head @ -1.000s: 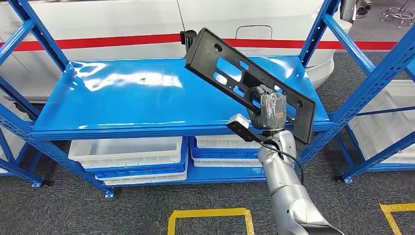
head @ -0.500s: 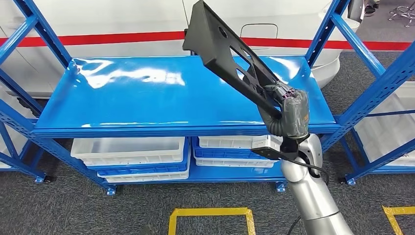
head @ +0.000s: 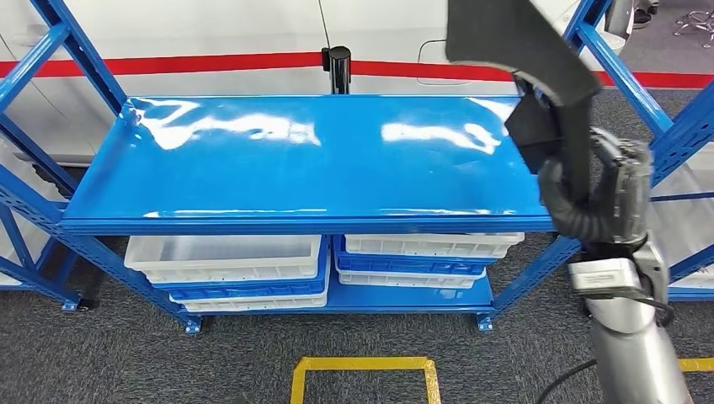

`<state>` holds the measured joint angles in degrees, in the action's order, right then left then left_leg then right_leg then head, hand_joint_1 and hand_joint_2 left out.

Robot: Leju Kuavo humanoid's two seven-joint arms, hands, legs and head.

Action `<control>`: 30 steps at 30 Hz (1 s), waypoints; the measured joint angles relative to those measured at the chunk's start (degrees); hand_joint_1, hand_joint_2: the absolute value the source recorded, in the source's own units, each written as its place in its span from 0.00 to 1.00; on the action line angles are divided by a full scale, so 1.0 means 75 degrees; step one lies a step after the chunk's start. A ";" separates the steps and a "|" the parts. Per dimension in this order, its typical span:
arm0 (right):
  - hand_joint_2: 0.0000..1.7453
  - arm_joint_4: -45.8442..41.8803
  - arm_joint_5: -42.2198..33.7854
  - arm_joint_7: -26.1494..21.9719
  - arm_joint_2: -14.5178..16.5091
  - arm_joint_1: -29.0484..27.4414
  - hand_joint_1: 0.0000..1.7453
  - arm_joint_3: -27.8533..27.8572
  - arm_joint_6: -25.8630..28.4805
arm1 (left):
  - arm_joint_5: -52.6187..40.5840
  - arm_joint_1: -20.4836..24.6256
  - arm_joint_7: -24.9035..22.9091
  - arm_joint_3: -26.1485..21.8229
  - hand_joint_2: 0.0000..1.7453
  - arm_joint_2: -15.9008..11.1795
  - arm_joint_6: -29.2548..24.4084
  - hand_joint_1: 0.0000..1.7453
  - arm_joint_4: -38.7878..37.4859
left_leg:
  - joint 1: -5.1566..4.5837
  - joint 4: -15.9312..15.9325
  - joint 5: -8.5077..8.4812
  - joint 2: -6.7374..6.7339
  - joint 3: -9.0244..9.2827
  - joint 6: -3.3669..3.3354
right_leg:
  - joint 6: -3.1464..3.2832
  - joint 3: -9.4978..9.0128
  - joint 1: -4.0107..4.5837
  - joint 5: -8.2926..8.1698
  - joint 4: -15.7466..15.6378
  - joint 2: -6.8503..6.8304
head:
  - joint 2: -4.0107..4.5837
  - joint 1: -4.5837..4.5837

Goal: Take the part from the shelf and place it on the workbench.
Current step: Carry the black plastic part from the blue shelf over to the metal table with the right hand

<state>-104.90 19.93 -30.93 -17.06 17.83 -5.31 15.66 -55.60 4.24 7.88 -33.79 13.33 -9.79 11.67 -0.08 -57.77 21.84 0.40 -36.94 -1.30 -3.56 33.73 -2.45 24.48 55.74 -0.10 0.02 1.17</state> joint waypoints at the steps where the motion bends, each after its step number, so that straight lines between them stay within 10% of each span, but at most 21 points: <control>1: 1.00 -0.0097 -0.0060 -0.0007 -0.0058 -0.0042 1.00 0.0142 -0.0089 | 0.0003 -0.0012 0.0009 -0.0016 1.00 -0.0004 0.0003 0.00 0.0000 | -0.0002 0.0000 0.0001 0.0000 0.0000 -0.0002 | 0.0000 0.0001 -0.0002 0.0000 0.0000 0.0000 | 0.0000 0.0001; 12: 1.00 -0.2102 -0.1160 -0.0600 -0.0156 -0.2329 1.00 0.2803 -0.2273 | 0.0197 -0.0046 0.0043 -0.0421 1.00 -0.0023 0.0145 0.00 -0.0001 | -0.0012 0.0001 0.0026 0.0019 0.0000 -0.0008 | -0.0015 0.0002 -0.0010 0.0017 -0.0003 -0.0006 | 0.0000 0.0002; 30: 1.00 -0.2324 -0.0575 -0.0453 0.0206 -0.3424 1.00 0.2195 -0.2502 | 0.0265 -0.0038 -0.0467 -0.0769 1.00 -0.0196 0.0169 0.00 0.0000 | -0.0013 0.0003 0.0027 0.0015 0.0005 -0.0013 | -0.0025 -0.0010 -0.0015 0.0024 -0.0002 -0.0002 | 0.0000 0.0002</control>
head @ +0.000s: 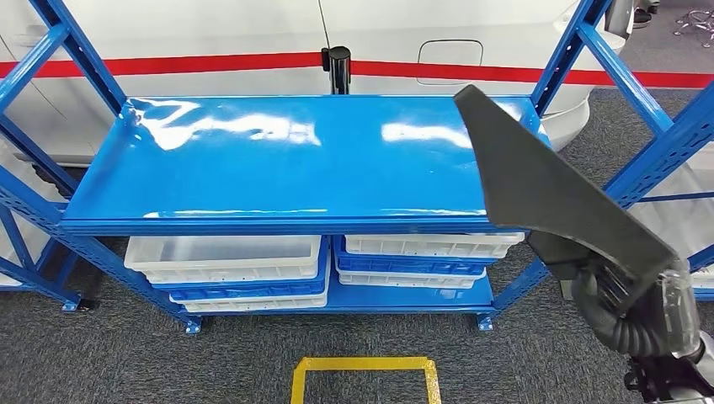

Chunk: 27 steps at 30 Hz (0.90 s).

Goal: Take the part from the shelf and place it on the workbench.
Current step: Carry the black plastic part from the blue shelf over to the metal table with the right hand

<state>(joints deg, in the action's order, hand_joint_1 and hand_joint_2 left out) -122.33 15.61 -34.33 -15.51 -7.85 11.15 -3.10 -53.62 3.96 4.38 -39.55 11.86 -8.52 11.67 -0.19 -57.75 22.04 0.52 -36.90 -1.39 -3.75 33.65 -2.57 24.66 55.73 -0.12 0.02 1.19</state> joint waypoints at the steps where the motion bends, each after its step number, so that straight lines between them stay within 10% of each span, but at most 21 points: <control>1: 1.00 0.0044 0.0079 0.0056 0.0000 0.0060 1.00 -0.0138 -0.0004 | 0.0023 0.0000 -0.0091 -0.0041 1.00 -0.0045 -0.0050 0.00 0.0000 | 0.0000 0.0000 -0.0001 0.0000 0.0001 0.0001 | 0.0000 0.0000 0.0001 0.0000 0.0000 0.0000 | 0.0000 0.0000; 14: 1.00 0.0469 0.0303 0.0303 -0.0082 0.0432 1.00 -0.1146 -0.0008 | 0.0208 -0.0002 -0.0427 -0.0447 1.00 -0.0432 -0.0286 0.00 0.0000 | 0.0000 0.0000 -0.0001 0.0003 -0.0001 -0.0001 | -0.0001 -0.0003 -0.0002 0.0002 0.0000 -0.0005 | 0.0000 -0.0001; 20: 1.00 0.0638 0.0376 0.0305 -0.0071 0.0611 1.00 -0.1588 0.0017 | 0.0205 0.0001 -0.0417 -0.0571 1.00 -0.0465 -0.0117 0.00 0.0002 | -0.0039 0.0038 0.0038 -0.0019 0.0069 -0.0197 | -0.0112 -0.0088 -0.0096 -0.0009 -0.0080 -0.0013 | 0.0000 0.0004; 25: 1.00 0.0767 0.0346 0.0314 -0.0062 0.0763 1.00 -0.1731 0.0052 | 0.0138 0.0027 -0.0468 -0.0583 1.00 -0.0397 -0.0059 0.00 0.0000 | -0.0048 0.0245 -0.0163 -0.0040 0.0162 -0.0364 | 0.0160 0.0604 -0.0025 0.1040 0.1693 -0.0005 | 0.0000 -0.0036; 27: 1.00 0.0871 0.0254 0.0313 -0.0062 0.0850 1.00 -0.1782 0.0042 | 0.0140 0.0024 -0.0497 -0.0598 1.00 -0.0378 -0.0040 0.00 0.0000 | -0.0090 0.0238 -0.0190 -0.0034 0.0115 -0.0360 | 0.0138 0.0713 0.0019 0.1204 0.2120 0.0000 | 0.0000 -0.0033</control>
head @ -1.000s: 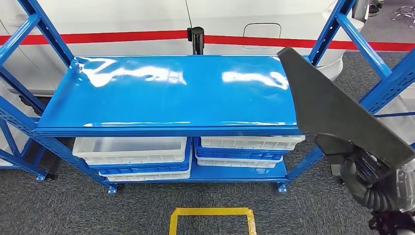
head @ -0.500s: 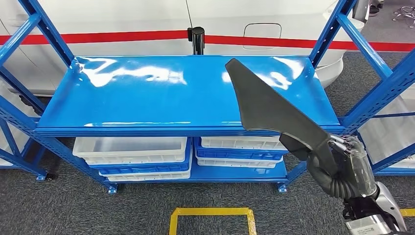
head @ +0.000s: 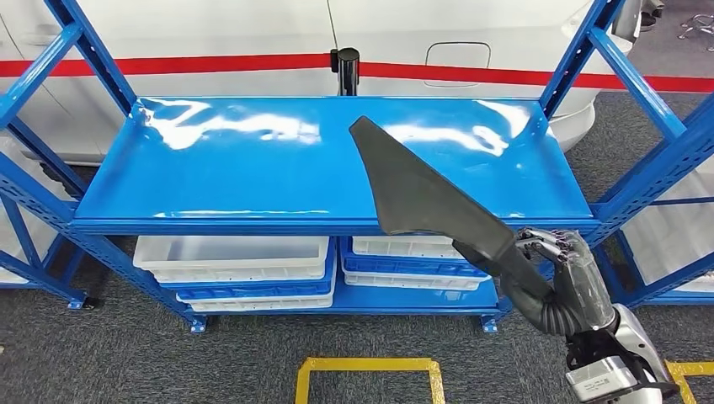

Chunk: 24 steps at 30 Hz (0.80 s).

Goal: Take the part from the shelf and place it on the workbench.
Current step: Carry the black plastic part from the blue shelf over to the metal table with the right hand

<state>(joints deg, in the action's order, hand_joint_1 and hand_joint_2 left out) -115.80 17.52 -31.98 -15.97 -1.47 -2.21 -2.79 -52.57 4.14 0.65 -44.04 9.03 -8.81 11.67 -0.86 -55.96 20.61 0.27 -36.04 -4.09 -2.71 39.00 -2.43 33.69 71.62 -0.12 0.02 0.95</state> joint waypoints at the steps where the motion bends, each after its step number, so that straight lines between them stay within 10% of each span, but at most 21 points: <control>1: 1.00 0.0051 -0.0055 -0.0001 0.0001 0.0061 1.00 -0.0030 -0.0009 | 0.0002 -0.0001 -0.0009 -0.0010 1.00 0.0013 0.0006 0.00 0.0000 | -0.0013 -0.0005 -0.0020 0.0005 -0.0025 0.0014 | -0.0047 -0.0183 0.0018 -0.0096 -0.0242 0.0000 | 0.0000 0.0001; 5: 1.00 0.0174 -0.0220 0.0001 0.0015 0.0282 1.00 -0.0127 -0.0025 | -0.0023 0.0003 -0.0021 -0.0034 1.00 0.0063 -0.0025 0.00 0.0003 | -0.0040 -0.0112 -0.0092 0.0032 -0.0110 0.0130 | -0.0049 -0.1291 0.0089 -0.0645 -0.1971 0.0016 | 0.0000 0.0005; 9: 1.00 0.0250 -0.0291 0.0007 0.0059 0.0313 1.00 -0.0189 -0.0012 | -0.0109 -0.0009 -0.0045 -0.0039 1.00 0.0067 -0.0076 0.00 0.0003 | -0.0013 -0.0292 -0.0039 0.0052 -0.0222 0.0264 | 0.0214 -0.1207 0.0077 -0.0767 -0.2016 0.0037 | 0.0000 0.0017; 13: 1.00 0.0284 -0.0330 -0.0028 0.0106 0.0261 1.00 -0.0227 0.0049 | -0.0166 -0.0022 -0.0031 -0.0039 1.00 0.0068 -0.0082 0.00 0.0003 | 0.0126 -0.1828 0.1219 0.0007 -0.0724 0.0506 | 0.0445 -0.0986 0.0056 -0.0980 -0.2020 0.0010 | 0.0000 0.0055; 15: 1.00 0.0310 -0.0340 -0.0050 0.0129 0.0203 1.00 -0.0235 0.0071 | -0.0169 -0.0023 -0.0013 -0.0039 1.00 0.0066 -0.0070 0.00 0.0003 | 0.0186 -0.2384 0.1463 -0.0001 -0.0739 0.0567 | 0.0433 -0.0856 0.0068 -0.1074 -0.2012 0.0005 | 0.0000 0.0057; 20: 1.00 0.0361 -0.0342 -0.0114 0.0172 0.0169 1.00 -0.0245 0.0115 | -0.0216 0.0002 0.0077 -0.0038 1.00 0.0059 -0.0039 0.00 0.0008 | 0.0172 -0.0363 0.0980 0.0005 0.0824 0.0448 | 0.0278 -0.0728 0.0070 -0.1255 -0.2026 0.0003 | 0.0000 0.0052; 24: 1.00 0.0386 -0.0380 -0.0235 0.0208 0.0014 1.00 -0.0232 0.0284 | -0.0317 0.0004 0.0146 -0.0034 1.00 0.0061 0.0037 0.00 0.0009 | 0.0093 -0.0055 0.0835 -0.0010 0.0893 0.0245 | 0.0087 -0.0687 0.0082 -0.1345 -0.2084 -0.0021 | 0.0000 0.0086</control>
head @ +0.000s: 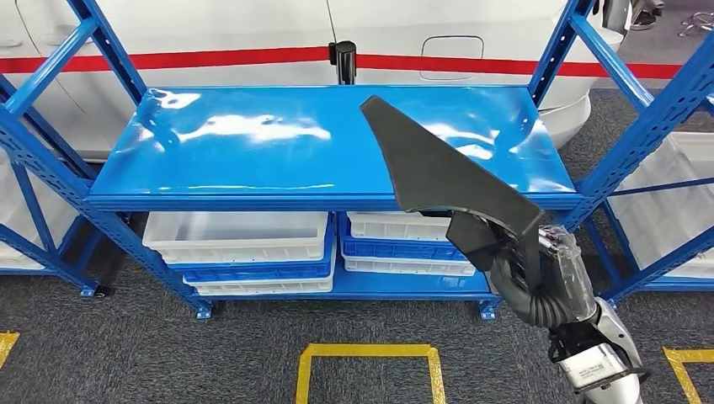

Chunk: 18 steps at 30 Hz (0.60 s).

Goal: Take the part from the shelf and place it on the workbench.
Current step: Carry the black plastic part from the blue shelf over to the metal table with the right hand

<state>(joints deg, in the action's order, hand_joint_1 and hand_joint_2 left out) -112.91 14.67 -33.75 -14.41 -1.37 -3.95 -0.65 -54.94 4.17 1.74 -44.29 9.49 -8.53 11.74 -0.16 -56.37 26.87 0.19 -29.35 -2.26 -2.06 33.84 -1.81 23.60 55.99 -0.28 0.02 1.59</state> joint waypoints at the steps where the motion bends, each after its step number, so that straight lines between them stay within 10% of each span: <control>1: 1.00 0.0001 -0.0015 -0.0031 0.0005 -0.0074 1.00 0.0015 0.0046 | -0.0015 0.0001 0.0004 0.0001 1.00 0.0007 0.0005 0.00 0.0000 | 0.0010 0.0081 -0.0094 -0.0013 -0.0017 -0.0081 | 0.0007 0.0080 0.0015 0.0105 0.0112 0.0002 | 0.0000 -0.0012; 6: 1.00 0.0017 -0.0049 -0.0076 0.0058 -0.0512 1.00 0.0067 0.0170 | -0.0068 -0.0001 0.0001 0.0001 1.00 0.0039 0.0015 0.00 0.0000 | -0.0047 0.0167 -0.0398 -0.0035 -0.0324 -0.0221 | 0.0121 0.0825 0.0022 0.1169 0.2096 0.0016 | 0.0000 -0.0038; 11: 1.00 0.0020 -0.0055 -0.0068 0.0120 -0.0708 1.00 0.0123 0.0188 | -0.0096 0.0000 -0.0002 0.0001 1.00 0.0055 0.0026 0.00 0.0000 | -0.0106 0.0038 -0.0551 -0.0031 -0.0584 -0.0117 | -0.0024 -0.0631 0.0061 0.0647 0.0109 0.0023 | 0.0000 -0.0030; 15: 1.00 0.0025 -0.0055 -0.0032 0.0206 -0.0797 1.00 0.0169 0.0207 | -0.0117 -0.0007 -0.0006 0.0001 1.00 0.0044 0.0038 0.00 0.0000 | -0.0110 -0.0168 -0.0560 -0.0009 -0.0735 -0.0009 | 0.0137 -0.0599 0.0028 0.0543 -0.0063 0.0054 | 0.0000 -0.0044; 18: 1.00 0.0025 -0.0052 -0.0026 0.0267 -0.0827 1.00 0.0170 0.0209 | -0.0119 -0.0020 -0.0014 0.0002 1.00 0.0032 0.0039 0.00 0.0000 | -0.0018 -0.0969 0.0156 0.0006 -0.1069 0.0152 | 0.0340 -0.0467 -0.0027 0.0401 -0.0055 0.0032 | 0.0000 -0.0022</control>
<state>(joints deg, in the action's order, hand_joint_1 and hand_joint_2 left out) -112.72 14.28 -33.94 -12.40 -7.57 -2.67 0.91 -55.83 4.02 1.64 -44.28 9.73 -8.24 11.74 -0.30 -63.64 28.04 0.24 -37.37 -1.12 0.48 30.34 -2.01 26.61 55.58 -0.03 0.02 1.43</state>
